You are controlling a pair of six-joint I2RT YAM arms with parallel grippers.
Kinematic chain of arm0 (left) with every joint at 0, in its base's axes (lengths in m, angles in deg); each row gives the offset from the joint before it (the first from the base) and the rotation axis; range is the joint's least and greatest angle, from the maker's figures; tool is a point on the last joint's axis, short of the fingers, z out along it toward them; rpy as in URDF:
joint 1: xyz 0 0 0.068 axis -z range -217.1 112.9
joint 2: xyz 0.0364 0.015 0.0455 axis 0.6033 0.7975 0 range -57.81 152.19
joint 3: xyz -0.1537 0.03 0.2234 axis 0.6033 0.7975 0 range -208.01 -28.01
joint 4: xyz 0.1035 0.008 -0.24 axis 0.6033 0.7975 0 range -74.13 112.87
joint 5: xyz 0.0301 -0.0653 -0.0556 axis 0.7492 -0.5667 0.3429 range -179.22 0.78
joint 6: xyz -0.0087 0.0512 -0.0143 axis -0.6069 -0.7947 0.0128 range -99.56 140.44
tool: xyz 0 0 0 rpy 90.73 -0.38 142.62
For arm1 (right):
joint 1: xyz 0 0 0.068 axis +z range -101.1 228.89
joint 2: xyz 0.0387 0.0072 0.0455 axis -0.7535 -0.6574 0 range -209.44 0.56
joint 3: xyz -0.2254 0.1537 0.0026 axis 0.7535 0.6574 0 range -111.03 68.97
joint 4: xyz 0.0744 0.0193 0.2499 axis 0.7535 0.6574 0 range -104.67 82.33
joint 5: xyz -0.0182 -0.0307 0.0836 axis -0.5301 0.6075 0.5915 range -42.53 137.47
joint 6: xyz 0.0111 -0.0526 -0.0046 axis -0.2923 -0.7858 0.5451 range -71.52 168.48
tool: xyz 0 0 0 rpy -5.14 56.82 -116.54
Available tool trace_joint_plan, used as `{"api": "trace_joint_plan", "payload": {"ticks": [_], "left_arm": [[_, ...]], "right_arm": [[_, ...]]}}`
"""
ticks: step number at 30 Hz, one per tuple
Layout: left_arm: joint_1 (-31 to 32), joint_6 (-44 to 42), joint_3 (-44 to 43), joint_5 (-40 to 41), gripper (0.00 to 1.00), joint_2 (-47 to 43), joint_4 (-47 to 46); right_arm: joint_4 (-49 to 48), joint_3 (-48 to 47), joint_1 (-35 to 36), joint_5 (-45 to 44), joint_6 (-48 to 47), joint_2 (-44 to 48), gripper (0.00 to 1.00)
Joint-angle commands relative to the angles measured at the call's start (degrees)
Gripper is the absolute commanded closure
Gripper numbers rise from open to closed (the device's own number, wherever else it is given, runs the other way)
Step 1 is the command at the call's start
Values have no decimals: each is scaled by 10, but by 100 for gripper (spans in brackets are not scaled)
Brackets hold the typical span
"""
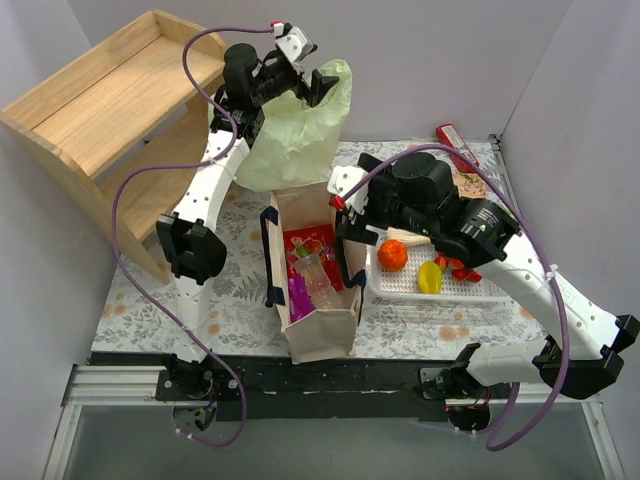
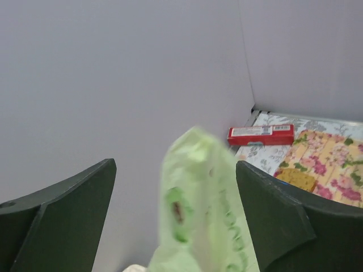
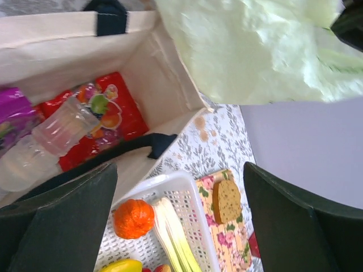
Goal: Untie the knot of the grocery bags and take out the mixed food
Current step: Place the takeout bag at the center of the board.
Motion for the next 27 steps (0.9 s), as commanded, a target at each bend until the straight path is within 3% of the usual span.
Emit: {"api": "trace_joint_plan", "payload": {"ticks": [1,4,7,8,10,11,12,15,20,23,27], "left_arm": [[18,12,-11,13,9,-41,-55],[26,32,-8,0,7,-84,-57],[25,52,62,-2,6,-149,-52],[25,54,95,-2,6,-206,-42],[25,53,220,3,6,-272,-26],[25,48,269,7,6,-352,-17],[25,44,375,14,6,-390,-12],[25,20,489,29,6,-525,61],[25,2,655,51,4,-639,204],[25,-14,714,70,4,-673,223],[24,-18,745,112,3,-686,204]], "right_arm": [[-75,17,-27,-49,30,9,2],[-72,39,-37,-51,45,1,2],[-85,69,-45,-23,62,-4,2],[-102,80,-47,-7,64,-5,2],[-121,95,-48,2,66,-7,2],[-134,97,-49,9,68,-15,2],[-137,95,-51,11,73,-21,2],[-134,77,-57,16,92,-50,2],[-130,95,-64,2,118,-92,4],[-127,93,-66,42,112,-115,28],[-113,30,-67,183,51,-158,98]]}}
